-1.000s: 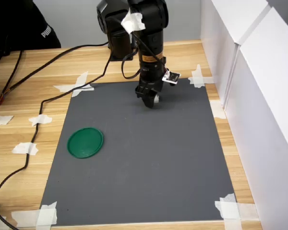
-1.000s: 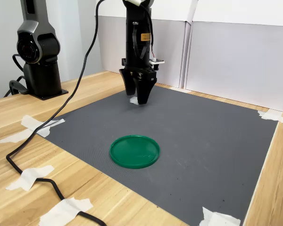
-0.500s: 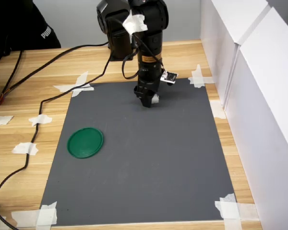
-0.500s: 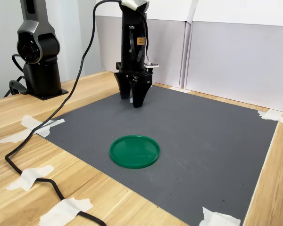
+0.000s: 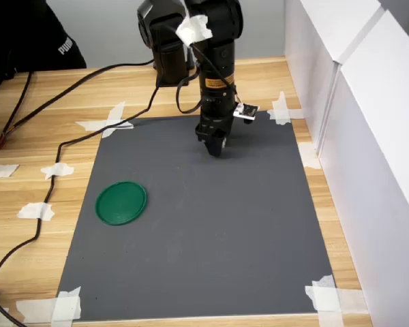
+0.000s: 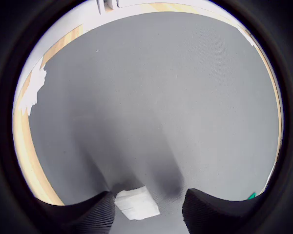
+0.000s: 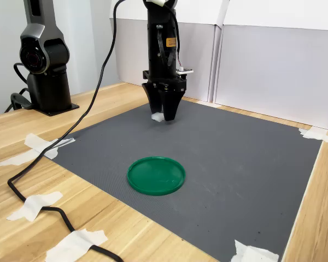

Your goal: Grasp a white terminal and put it on the green lid.

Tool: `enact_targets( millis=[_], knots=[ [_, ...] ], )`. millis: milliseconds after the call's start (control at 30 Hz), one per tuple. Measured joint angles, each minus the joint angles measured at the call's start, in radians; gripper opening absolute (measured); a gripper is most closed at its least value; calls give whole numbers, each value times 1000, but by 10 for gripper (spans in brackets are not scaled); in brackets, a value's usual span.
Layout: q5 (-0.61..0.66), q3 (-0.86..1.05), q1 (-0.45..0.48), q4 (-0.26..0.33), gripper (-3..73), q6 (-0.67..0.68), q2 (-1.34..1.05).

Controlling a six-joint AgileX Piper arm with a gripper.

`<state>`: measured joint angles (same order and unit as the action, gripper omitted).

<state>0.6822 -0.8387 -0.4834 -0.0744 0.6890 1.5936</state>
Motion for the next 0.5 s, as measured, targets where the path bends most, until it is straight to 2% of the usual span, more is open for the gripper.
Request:
enact_targets(
  millis=[167,500],
  knots=[
    [13,0,0,7,529,-10,0],
    [17,0,0,14,525,-19,0]
  ],
)
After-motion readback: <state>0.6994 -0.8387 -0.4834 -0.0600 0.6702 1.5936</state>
